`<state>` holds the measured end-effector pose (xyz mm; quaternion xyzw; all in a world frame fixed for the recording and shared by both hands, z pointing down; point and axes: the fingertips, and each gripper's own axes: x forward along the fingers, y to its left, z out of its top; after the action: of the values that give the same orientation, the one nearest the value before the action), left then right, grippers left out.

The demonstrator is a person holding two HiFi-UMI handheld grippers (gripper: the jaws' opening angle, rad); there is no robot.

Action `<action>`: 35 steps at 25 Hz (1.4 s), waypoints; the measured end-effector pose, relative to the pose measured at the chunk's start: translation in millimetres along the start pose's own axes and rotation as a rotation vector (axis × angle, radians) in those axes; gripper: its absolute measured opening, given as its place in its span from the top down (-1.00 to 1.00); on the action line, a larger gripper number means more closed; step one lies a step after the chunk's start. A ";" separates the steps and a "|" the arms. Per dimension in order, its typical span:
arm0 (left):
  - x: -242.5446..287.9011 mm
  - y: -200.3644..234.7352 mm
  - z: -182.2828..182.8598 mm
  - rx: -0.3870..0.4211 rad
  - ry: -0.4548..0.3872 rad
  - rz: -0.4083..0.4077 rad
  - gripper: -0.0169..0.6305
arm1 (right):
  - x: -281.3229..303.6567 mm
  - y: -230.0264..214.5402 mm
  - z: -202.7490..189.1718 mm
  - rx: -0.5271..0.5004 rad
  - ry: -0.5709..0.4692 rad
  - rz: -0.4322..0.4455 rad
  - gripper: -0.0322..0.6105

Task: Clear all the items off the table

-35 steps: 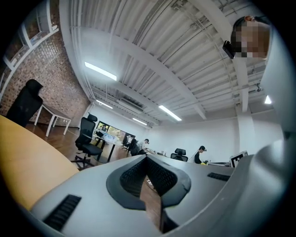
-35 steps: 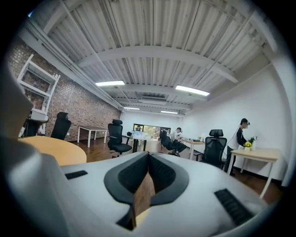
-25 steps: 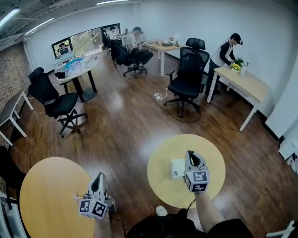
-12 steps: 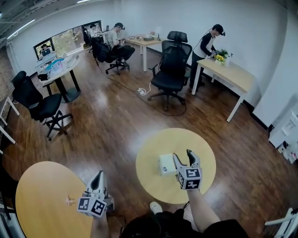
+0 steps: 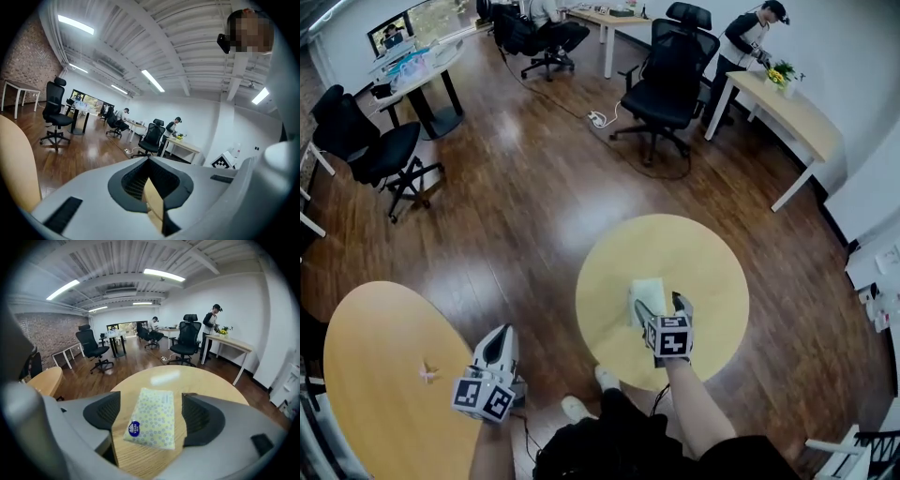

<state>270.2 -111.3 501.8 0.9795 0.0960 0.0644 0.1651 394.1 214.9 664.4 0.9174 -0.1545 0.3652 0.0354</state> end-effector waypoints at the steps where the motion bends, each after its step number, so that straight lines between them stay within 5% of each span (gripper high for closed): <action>1: 4.7 -1.1 -6.4 -0.004 0.023 0.002 0.98 | 6.4 -0.4 -3.1 0.011 0.016 0.008 -0.40; 3: 14.3 -3.9 -18.4 -0.019 0.066 0.007 0.98 | 19.1 -2.4 -8.0 0.031 0.052 0.017 -0.62; 12: 24.1 -4.6 -44.1 -0.049 0.162 0.036 0.98 | 57.2 -4.2 -53.1 0.087 0.219 0.023 -0.62; 26: 30.7 -7.6 -38.3 -0.049 0.145 0.015 0.98 | 60.5 -0.5 -61.6 0.173 0.274 0.091 -0.53; 35: 23.0 -5.7 -4.1 -0.023 0.038 0.000 0.98 | 22.2 -6.8 22.4 0.092 0.054 0.069 -0.53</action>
<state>291.0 -99.9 505.9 0.9761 0.0982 0.0841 0.1747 426.2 211.7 663.5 0.9019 -0.1679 0.3977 -0.0150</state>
